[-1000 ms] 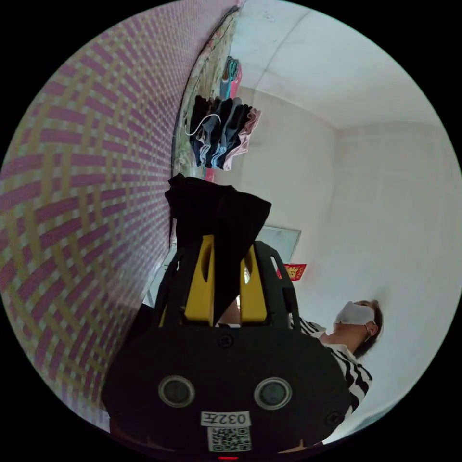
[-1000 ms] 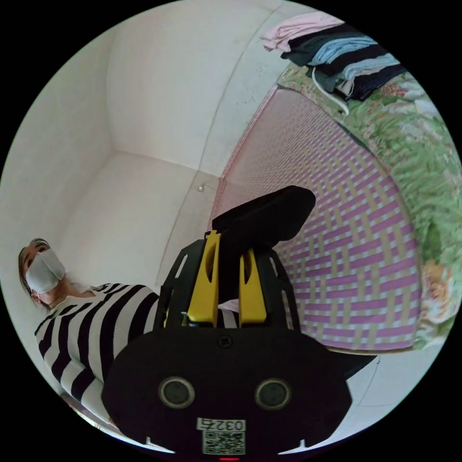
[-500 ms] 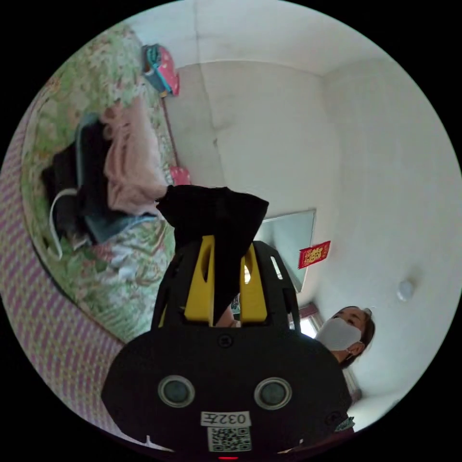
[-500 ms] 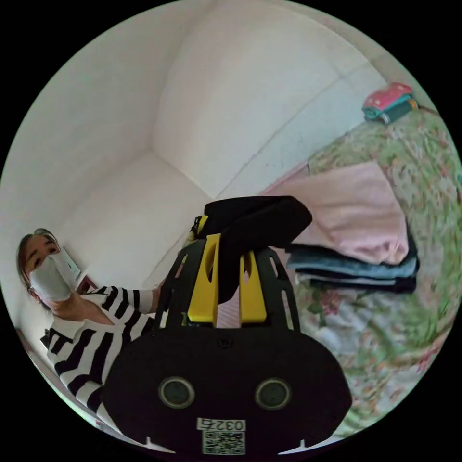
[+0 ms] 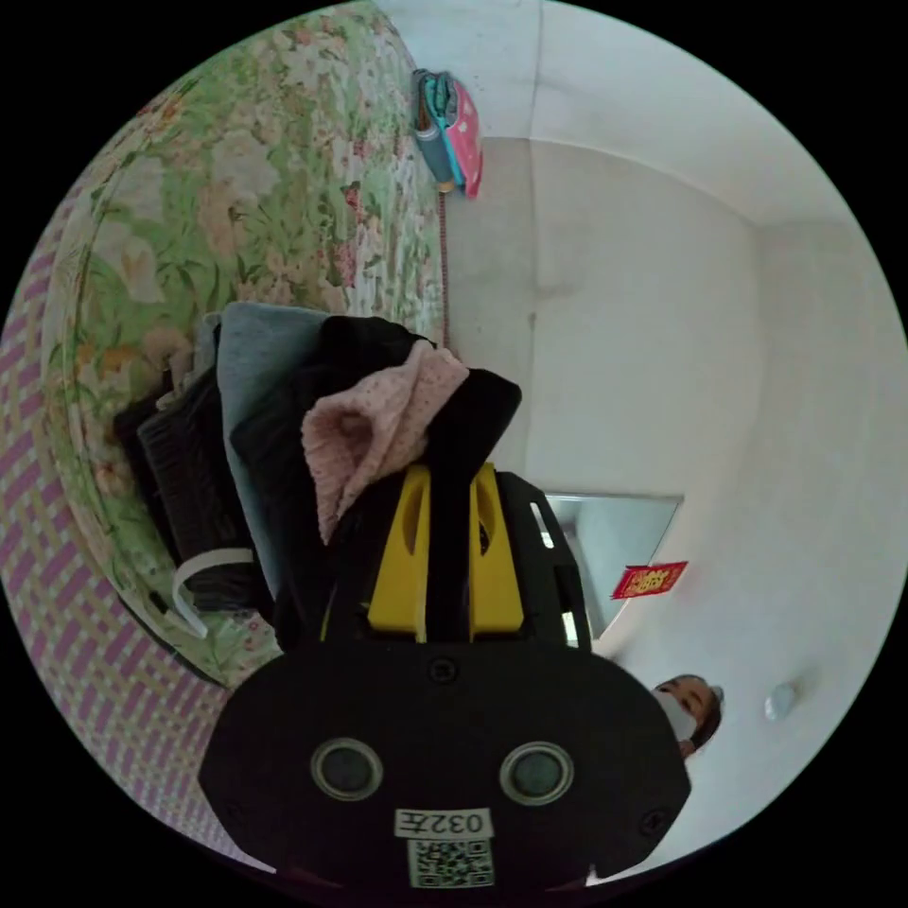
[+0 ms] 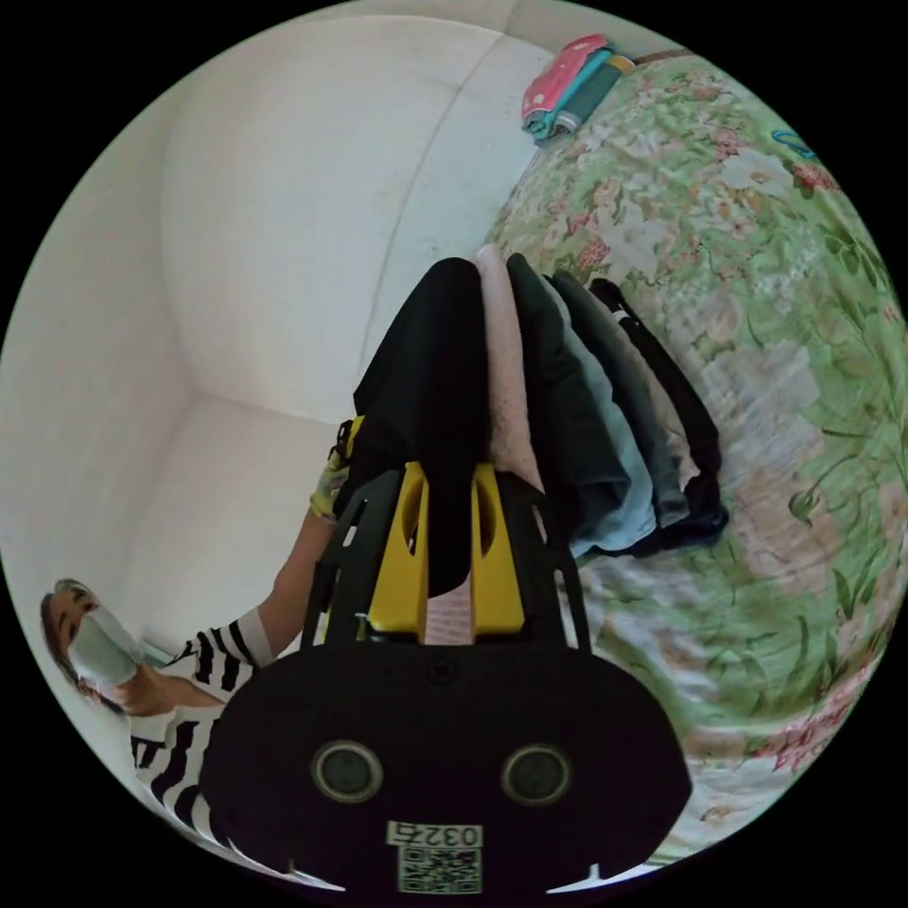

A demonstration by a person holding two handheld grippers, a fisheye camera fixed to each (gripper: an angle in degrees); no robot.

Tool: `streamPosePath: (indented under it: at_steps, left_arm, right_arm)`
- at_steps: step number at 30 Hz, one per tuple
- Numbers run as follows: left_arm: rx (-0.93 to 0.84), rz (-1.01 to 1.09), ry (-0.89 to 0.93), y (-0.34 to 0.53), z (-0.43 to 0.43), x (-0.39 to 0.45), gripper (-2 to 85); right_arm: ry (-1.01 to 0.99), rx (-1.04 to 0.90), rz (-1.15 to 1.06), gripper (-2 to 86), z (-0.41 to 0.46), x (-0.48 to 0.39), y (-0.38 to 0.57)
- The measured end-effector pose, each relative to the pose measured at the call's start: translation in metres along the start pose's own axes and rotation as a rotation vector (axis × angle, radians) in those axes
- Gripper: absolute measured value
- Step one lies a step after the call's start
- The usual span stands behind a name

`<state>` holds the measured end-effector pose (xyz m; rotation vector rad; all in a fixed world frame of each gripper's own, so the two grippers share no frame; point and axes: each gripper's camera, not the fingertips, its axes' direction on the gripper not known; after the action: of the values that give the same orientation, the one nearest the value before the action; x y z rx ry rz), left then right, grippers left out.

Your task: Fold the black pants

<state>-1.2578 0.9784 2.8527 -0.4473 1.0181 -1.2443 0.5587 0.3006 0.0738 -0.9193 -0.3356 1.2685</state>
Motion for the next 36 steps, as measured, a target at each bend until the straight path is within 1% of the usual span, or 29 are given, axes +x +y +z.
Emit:
streamPosePath:
  at_steps: [2,4,6,7,9,11,12,13,14,15,17,18,20,21,22,23,24,25,26,27,29,32,36]
  left_arm:
    - [-0.021,0.012,-0.025,0.002,0.005,-0.01,3.4]
    - [-0.036,0.046,-0.064,0.005,0.01,-0.015,2.9]
    - [-0.031,0.056,-0.058,0.012,0.015,-0.026,2.7]
    - [-0.023,0.071,-0.04,0.019,0.018,-0.03,2.6]
    - [0.015,0.109,-0.075,0.035,0.015,-0.03,2.5]
    - [0.173,0.218,-0.23,0.068,-0.004,-0.013,1.7]
    - [0.221,0.261,-0.282,0.078,-0.008,-0.006,0.9]
    - [0.293,0.365,-0.373,0.096,-0.009,0.011,-0.1]
    - [0.319,0.479,-0.428,0.11,0.0,0.027,-0.5]
    - [0.309,0.534,-0.44,0.114,0.008,0.034,-0.6]
    - [0.193,0.725,-0.454,0.12,0.048,0.053,-0.8]
    - [0.172,0.747,-0.482,0.12,0.057,0.055,-0.9]
    - [0.084,0.744,-0.716,0.111,0.09,0.046,-0.9]
    - [0.047,0.733,-0.788,0.108,0.097,0.04,-0.9]
    - [-0.006,0.71,-0.945,0.103,0.105,0.024,-0.9]
    - [-0.037,0.739,-0.99,0.104,0.105,0.008,-1.0]
    - [-0.034,0.754,-0.985,0.106,0.1,0.001,-1.0]
    - [0.001,0.758,-0.936,0.111,0.086,-0.014,-1.0]
    - [0.039,0.74,-0.85,0.115,0.067,-0.032,-1.0]
    - [0.058,0.717,-0.801,0.117,0.057,-0.043,-1.0]
    - [0.158,0.623,-0.61,0.125,0.023,-0.084,-1.0]
    - [0.246,0.573,-0.578,0.137,0.003,-0.102,-1.0]
    - [0.209,0.536,-0.652,0.143,-0.004,-0.092,-0.9]
  right_arm:
    - [-0.028,-0.019,-0.032,6.5,0.007,0.001,0.008]
    - [-0.008,-0.026,-0.056,6.6,0.013,-0.001,0.014]
    - [0.018,-0.02,-0.064,7.0,0.017,-0.002,0.022]
    - [0.067,0.026,-0.072,7.4,0.013,-0.008,0.03]
    - [0.204,0.127,-0.109,7.9,0.006,-0.027,0.049]
    - [0.388,0.272,-0.232,6.7,0.007,-0.063,0.082]
    - [0.403,0.306,-0.285,5.9,0.011,-0.073,0.091]
    - [0.419,0.364,-0.399,4.4,0.025,-0.091,0.108]
    - [0.432,0.391,-0.502,1.7,0.046,-0.107,0.122]
    - [0.434,0.392,-0.542,0.4,0.059,-0.113,0.126]
    - [0.403,0.347,-0.678,-0.6,0.118,-0.128,0.132]
    - [0.395,0.332,-0.693,-0.7,0.132,-0.13,0.131]
    - [0.321,0.244,-0.695,-0.9,0.187,-0.134,0.125]
    - [0.302,0.213,-0.696,-0.9,0.201,-0.135,0.125]
    - [0.302,0.15,-0.721,-0.9,0.228,-0.138,0.13]
    - [0.364,0.123,-0.744,-1.0,0.254,-0.138,0.141]
    - [0.409,0.138,-0.744,-1.0,0.265,-0.135,0.147]
    - [0.454,0.209,-0.759,-1.0,0.281,-0.127,0.163]
    - [0.46,0.28,-0.798,-1.0,0.292,-0.115,0.18]
    - [0.466,0.292,-0.813,-1.0,0.298,-0.11,0.185]
    - [0.49,0.313,-0.899,-1.0,0.325,-0.093,0.199]
    - [0.479,0.315,-0.981,-1.0,0.346,-0.079,0.19]
    - [0.409,0.309,-0.914,-1.0,0.346,-0.066,0.168]
